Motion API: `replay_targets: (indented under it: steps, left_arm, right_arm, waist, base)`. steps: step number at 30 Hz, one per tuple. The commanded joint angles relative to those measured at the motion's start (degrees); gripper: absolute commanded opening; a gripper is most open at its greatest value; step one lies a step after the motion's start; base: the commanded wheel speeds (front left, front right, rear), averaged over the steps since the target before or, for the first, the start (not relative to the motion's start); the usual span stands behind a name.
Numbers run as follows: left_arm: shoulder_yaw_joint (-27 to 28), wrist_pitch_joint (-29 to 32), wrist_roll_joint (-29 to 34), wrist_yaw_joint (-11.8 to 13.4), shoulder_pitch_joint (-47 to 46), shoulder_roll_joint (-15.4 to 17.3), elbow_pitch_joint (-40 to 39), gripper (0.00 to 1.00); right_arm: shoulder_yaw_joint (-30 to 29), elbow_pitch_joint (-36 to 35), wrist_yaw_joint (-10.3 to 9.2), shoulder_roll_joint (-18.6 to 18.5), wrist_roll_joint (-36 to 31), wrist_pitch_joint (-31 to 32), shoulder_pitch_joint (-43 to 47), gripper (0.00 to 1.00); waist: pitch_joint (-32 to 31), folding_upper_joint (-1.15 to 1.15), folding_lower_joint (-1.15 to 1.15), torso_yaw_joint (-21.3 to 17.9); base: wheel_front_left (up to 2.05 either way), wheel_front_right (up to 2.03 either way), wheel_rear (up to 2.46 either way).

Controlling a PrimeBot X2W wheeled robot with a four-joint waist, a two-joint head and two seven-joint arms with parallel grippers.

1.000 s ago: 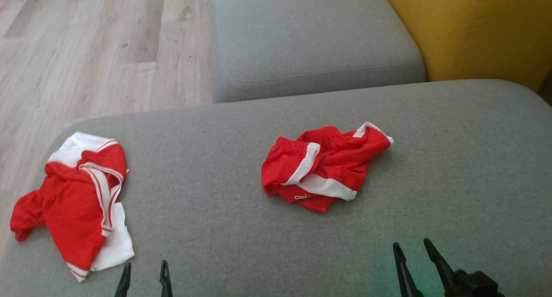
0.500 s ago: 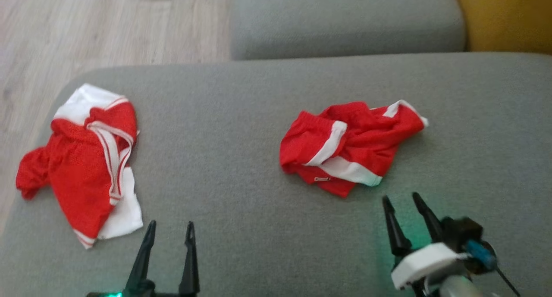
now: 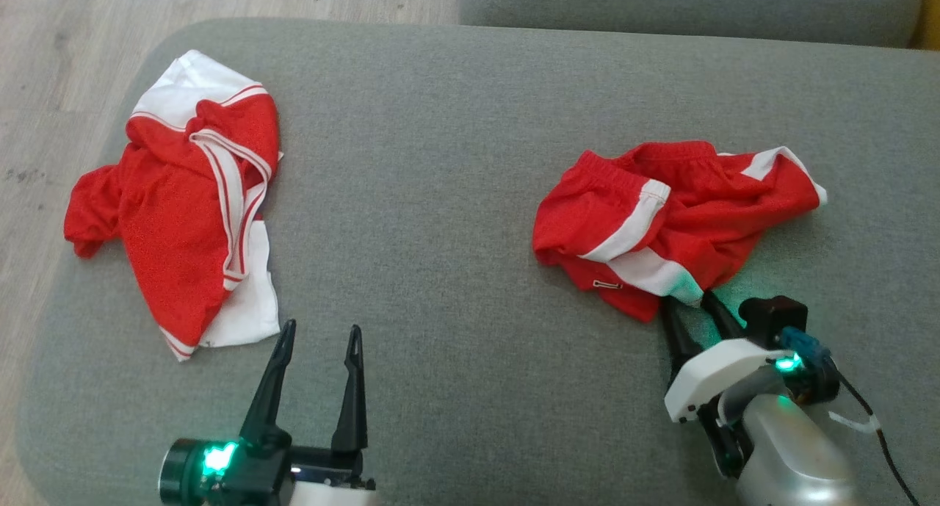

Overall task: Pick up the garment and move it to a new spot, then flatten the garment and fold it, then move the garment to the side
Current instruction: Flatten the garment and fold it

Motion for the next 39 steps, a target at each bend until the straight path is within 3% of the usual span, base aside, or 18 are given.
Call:
replay_targets:
  steps: [1, 7, 13, 19, 20, 21, 24, 26, 32, 35, 39]
  left_arm:
    - [1.43, -0.46, 0.07, 0.57, -2.14, -0.21, -2.05, 1.0]
    - [2.53, -0.46, -0.07, 1.07, -2.06, -0.21, -3.02, 1.0]
    - [4.43, -0.46, 0.63, 0.91, -3.24, -0.19, -5.73, 1.0]
    - [5.79, -0.46, -0.17, -2.86, -9.99, 0.37, -8.49, 1.0]
    - [5.83, -0.46, -0.96, -4.31, -11.74, 0.46, -8.34, 1.0]
    - [5.67, -0.46, -1.9, -6.21, -13.66, 0.65, -7.7, 1.0]
    - [3.13, -0.23, -4.82, -11.42, -19.94, 2.19, -1.71, 1.0]
    - [-0.61, 3.67, -9.54, -12.82, -25.45, 3.07, 3.02, 1.0]
    - [-18.92, 23.39, -33.86, -13.11, -43.87, 8.8, 7.15, 1.0]
    - [-24.63, 33.6, -45.32, -13.12, -49.88, 10.8, 8.3, 1.0]
    - [-29.02, 42.38, -53.47, -13.13, -55.21, 12.84, 11.93, 1.0]
  right_arm:
    - [1.64, -0.57, 0.39, -0.22, 0.44, -0.35, -1.43, 0.0]
    - [0.94, -3.24, 0.39, -1.7, -1.61, -0.35, 0.0, 0.0]
    - [-3.15, -9.0, 0.39, -5.26, -7.56, -0.35, 3.09, 0.0]
    - [-9.62, -12.33, 0.39, -10.0, -15.73, 1.25, 3.75, 0.0]
    - [-10.71, -12.3, 0.39, -9.97, -16.4, 2.47, 3.69, 0.16]
    - [-11.47, -12.25, 0.39, -9.73, -16.94, 3.85, 3.62, 1.0]
    - [-11.73, -12.99, 0.39, -8.78, -17.99, 6.92, 3.63, 1.0]
    - [-12.07, -14.51, 0.39, -8.21, -18.33, 7.5, 3.63, 1.0]
    - [-13.11, -20.03, 0.39, -5.8, -19.01, 6.54, 3.94, 1.0]
    - [-12.96, -22.04, 0.39, -4.38, -19.17, 5.87, 4.08, 1.0]
    - [-12.2, -23.67, 0.39, -2.46, -18.75, 4.55, 3.68, 1.0]
  waist:
    - [0.11, 0.0, -0.01, 0.19]
    - [-0.83, 0.0, -0.01, -1.62]
    - [-1.44, 0.0, -0.01, -8.07]
    - [0.43, 0.0, -0.01, -14.79]
    - [0.9, 0.0, -0.01, -15.34]
    - [1.36, 0.0, -0.01, -15.83]
    - [2.45, 0.0, -0.01, -17.09]
    - [3.34, 0.0, -0.01, -17.97]
    - [6.32, 0.0, -0.01, -21.73]
    - [7.61, 0.0, -0.01, -24.16]
    - [9.77, 0.0, -0.01, -27.95]
  base:
    - [0.0, 0.0, 0.0]
    - [0.0, 0.0, 0.0]
    - [0.0, 0.0, 0.0]
    - [0.0, 0.0, 0.0]
    - [0.0, 0.0, 0.0]
    - [0.0, 0.0, 0.0]
    - [0.0, 0.0, 0.0]
    - [0.0, 0.0, 0.0]
    - [0.0, 0.0, 0.0]
    - [0.0, 0.0, 0.0]
    - [0.0, 0.0, 0.0]
